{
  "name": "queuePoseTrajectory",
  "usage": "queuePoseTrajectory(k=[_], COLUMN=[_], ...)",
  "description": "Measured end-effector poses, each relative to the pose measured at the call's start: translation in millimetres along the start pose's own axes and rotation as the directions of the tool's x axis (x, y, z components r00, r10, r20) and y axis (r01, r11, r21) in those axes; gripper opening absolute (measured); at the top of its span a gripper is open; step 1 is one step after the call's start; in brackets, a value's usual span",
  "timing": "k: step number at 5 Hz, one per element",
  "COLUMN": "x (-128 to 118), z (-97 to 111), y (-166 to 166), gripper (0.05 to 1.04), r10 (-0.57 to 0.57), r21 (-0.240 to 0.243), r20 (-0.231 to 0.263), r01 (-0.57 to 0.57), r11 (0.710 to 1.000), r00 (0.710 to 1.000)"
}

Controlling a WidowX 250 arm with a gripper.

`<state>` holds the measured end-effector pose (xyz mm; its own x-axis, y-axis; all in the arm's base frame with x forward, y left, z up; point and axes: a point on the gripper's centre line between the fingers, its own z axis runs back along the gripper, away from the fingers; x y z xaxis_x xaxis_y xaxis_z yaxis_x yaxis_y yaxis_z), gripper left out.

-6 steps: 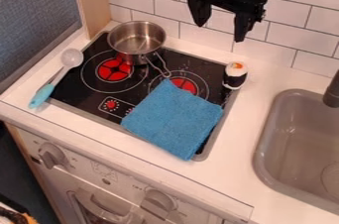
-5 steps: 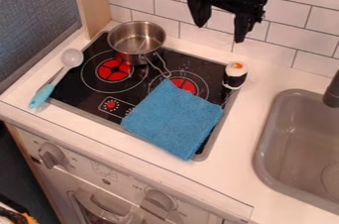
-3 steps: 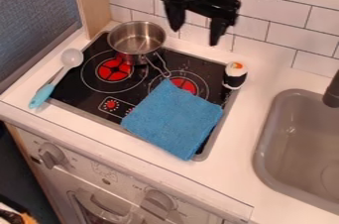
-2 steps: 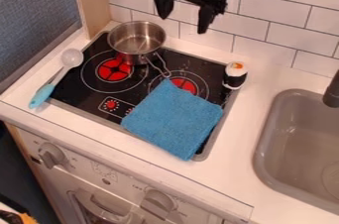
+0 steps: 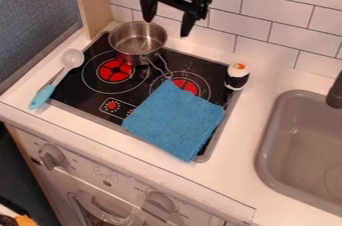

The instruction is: Move the silver pot from the burner to the top of a blue cloth

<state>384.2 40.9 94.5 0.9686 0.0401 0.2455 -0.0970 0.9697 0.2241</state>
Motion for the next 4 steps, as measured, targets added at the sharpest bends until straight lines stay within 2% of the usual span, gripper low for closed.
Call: queuePoseTrajectory(k=[1, 2, 3, 4], x=[1.4, 3.6, 7.0, 5.7], z=[-26.3, -51.6, -67.0, -83.9], y=[10.4, 9.2, 11.1, 12.7], gripper=[1.000, 1.000, 1.000, 0.928], r10=[0.031, 0.049, 0.053, 0.074], r21=[0.023, 0.000, -0.008, -0.051], r20=[-0.032, -0.049, -0.062, -0.060], r01=[-0.031, -0.049, -0.054, -0.077], r11=[0.999, 0.999, 0.999, 0.996], r00=[0.999, 0.998, 0.997, 0.995])
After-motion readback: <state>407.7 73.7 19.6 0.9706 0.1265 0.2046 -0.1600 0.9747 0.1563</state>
